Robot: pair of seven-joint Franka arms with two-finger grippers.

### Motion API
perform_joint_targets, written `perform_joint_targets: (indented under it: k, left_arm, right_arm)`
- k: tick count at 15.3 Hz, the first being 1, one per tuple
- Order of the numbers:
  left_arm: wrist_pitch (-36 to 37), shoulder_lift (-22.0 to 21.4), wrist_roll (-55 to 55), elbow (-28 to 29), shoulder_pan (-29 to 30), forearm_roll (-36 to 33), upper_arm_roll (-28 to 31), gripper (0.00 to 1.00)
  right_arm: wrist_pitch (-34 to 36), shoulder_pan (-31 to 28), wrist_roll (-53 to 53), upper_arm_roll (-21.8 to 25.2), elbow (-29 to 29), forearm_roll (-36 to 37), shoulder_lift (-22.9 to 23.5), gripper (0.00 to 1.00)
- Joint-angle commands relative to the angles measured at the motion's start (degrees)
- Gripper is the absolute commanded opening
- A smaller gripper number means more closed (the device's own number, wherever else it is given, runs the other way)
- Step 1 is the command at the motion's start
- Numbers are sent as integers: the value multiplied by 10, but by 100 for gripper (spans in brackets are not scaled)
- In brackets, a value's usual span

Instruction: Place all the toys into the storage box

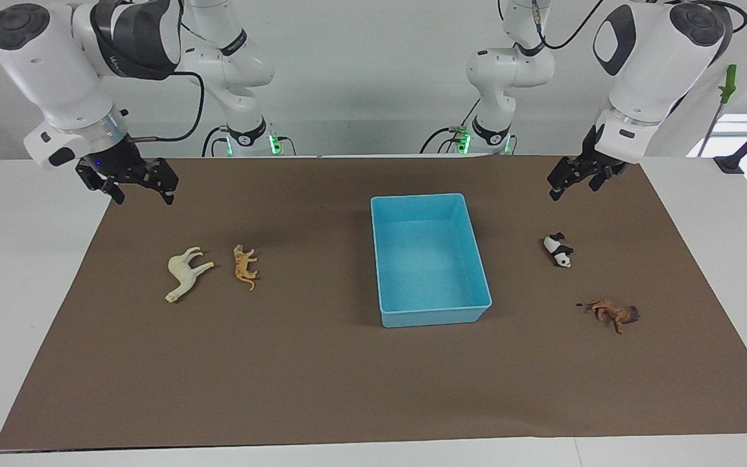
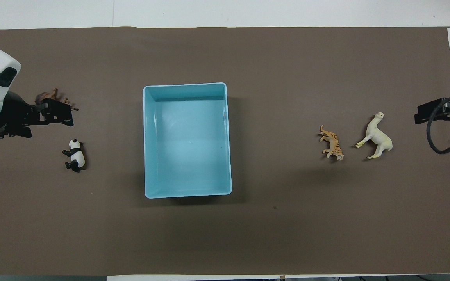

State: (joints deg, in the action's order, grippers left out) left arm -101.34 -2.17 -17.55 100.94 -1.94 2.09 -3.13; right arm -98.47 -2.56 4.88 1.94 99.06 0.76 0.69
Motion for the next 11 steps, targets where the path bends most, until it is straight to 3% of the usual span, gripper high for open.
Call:
perform_joint_targets:
  k: [1,7,11]
  left_arm:
    - [-116,-29,18,108,40,0,-3,100]
    - [-270,-7,45,255,72,0,-3,100]
    - [-357,16,49,320,87,0,-3,100]
  right_arm:
    - [-78,-7,105,-2,70,-4,1,100]
    - [-276,-3,368,-2,191,-7,38,100]
    - [-300,-10,421,-2,232,-8,50,100]
